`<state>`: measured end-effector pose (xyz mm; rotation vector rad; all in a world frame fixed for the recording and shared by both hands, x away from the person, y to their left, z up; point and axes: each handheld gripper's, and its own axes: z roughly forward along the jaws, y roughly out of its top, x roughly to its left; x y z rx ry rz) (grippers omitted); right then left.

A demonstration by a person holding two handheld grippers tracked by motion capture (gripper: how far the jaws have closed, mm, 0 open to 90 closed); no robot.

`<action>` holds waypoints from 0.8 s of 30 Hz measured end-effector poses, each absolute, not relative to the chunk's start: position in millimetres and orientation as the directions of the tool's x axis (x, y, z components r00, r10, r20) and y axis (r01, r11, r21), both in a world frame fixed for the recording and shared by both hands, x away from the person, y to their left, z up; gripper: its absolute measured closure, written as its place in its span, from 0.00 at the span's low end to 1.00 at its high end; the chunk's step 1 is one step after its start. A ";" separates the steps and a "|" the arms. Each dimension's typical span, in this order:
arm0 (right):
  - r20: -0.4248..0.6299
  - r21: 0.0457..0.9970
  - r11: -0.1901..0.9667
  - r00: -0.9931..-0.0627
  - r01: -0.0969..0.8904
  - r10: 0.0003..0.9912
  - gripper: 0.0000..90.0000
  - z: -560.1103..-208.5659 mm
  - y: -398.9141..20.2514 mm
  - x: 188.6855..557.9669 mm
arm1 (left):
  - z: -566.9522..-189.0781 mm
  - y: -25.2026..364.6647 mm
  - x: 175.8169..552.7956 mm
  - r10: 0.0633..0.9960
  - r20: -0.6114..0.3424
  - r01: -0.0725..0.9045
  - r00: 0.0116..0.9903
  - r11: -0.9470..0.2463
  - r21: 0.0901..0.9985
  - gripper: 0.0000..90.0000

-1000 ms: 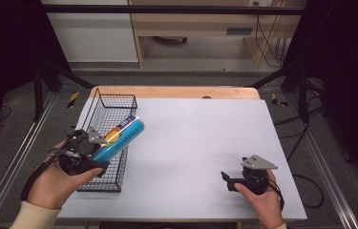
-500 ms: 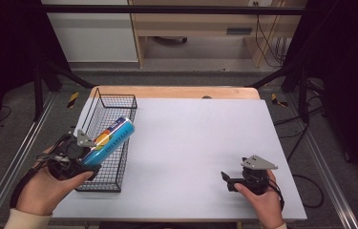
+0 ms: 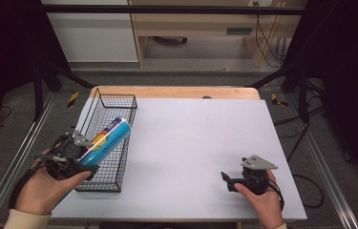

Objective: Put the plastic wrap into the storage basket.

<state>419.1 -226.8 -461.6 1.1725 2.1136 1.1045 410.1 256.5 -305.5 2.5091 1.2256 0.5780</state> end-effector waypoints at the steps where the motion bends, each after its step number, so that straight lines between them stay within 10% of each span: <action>1: -0.024 0.828 0.307 -0.519 0.468 0.855 0.07 -461.6 -226.8 419.2 | -306.7 257.6 411.9 0.809 0.215 0.697 0.547 -0.582 0.419 0.35; 24: -0.011 0.829 0.317 -0.552 0.462 0.834 0.08 -460.3 -221.2 416.9 | -331.9 254.3 456.6 0.870 0.193 0.811 0.455 -0.494 0.314 0.35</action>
